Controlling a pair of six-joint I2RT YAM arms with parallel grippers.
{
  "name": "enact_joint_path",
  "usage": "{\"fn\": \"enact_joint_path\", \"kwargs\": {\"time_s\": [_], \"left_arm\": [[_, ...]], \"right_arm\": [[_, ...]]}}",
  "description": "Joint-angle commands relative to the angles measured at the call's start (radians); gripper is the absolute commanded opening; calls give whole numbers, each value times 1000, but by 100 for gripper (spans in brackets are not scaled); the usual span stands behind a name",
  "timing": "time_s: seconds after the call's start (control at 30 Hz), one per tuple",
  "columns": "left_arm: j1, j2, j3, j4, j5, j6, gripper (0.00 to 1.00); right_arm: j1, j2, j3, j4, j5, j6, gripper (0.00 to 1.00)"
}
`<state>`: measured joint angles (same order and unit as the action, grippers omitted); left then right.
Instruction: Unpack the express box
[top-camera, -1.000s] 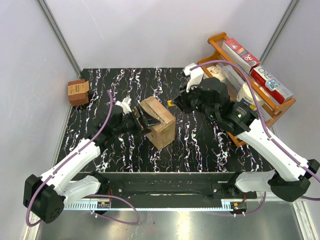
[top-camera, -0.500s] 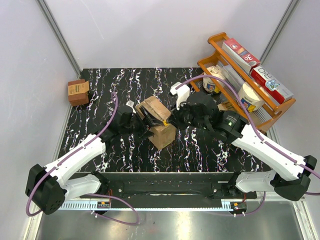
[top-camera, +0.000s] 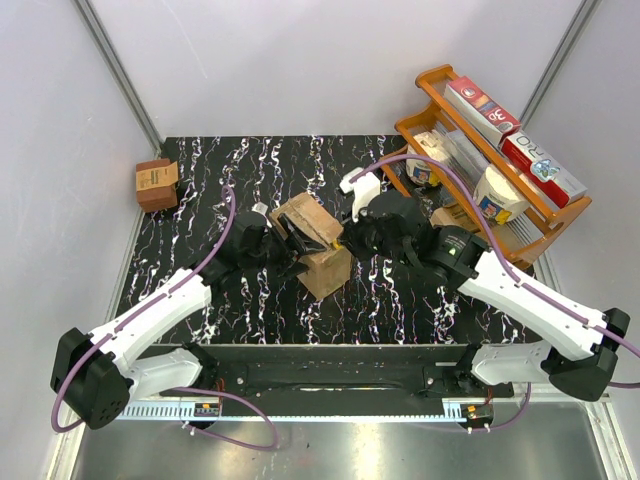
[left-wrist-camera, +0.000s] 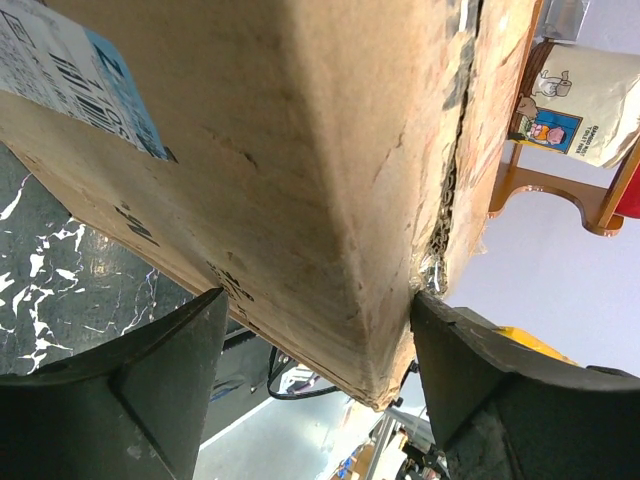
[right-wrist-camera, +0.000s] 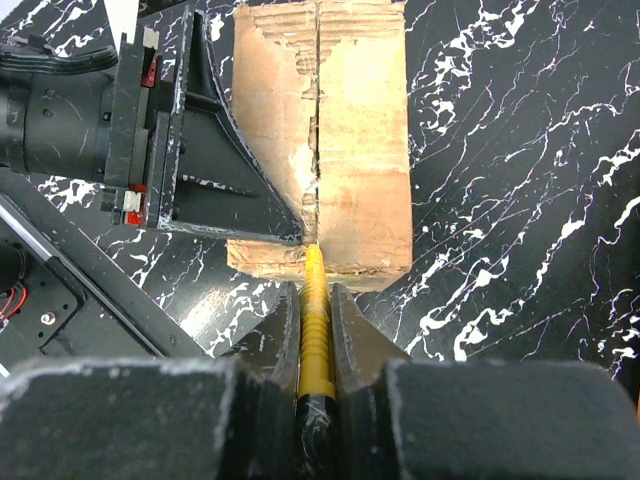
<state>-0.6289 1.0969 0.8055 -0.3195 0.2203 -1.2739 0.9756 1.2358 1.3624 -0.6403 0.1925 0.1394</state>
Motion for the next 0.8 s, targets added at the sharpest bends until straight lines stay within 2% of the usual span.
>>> {"fn": "enact_joint_path", "kwargs": {"time_s": [0.0, 0.2, 0.43, 0.77], "left_arm": [[-6, -9, 21, -21, -30, 1, 76], [-9, -12, 14, -15, -24, 2, 76], [-9, -12, 14, -10, -25, 5, 75], [-11, -28, 3, -10, -35, -2, 74]], "right_arm": [[11, 5, -9, 80, 35, 12, 0], [12, 19, -20, 140, 71, 3, 0], [17, -4, 1, 166, 28, 9, 0], [17, 27, -16, 146, 58, 17, 0]]}}
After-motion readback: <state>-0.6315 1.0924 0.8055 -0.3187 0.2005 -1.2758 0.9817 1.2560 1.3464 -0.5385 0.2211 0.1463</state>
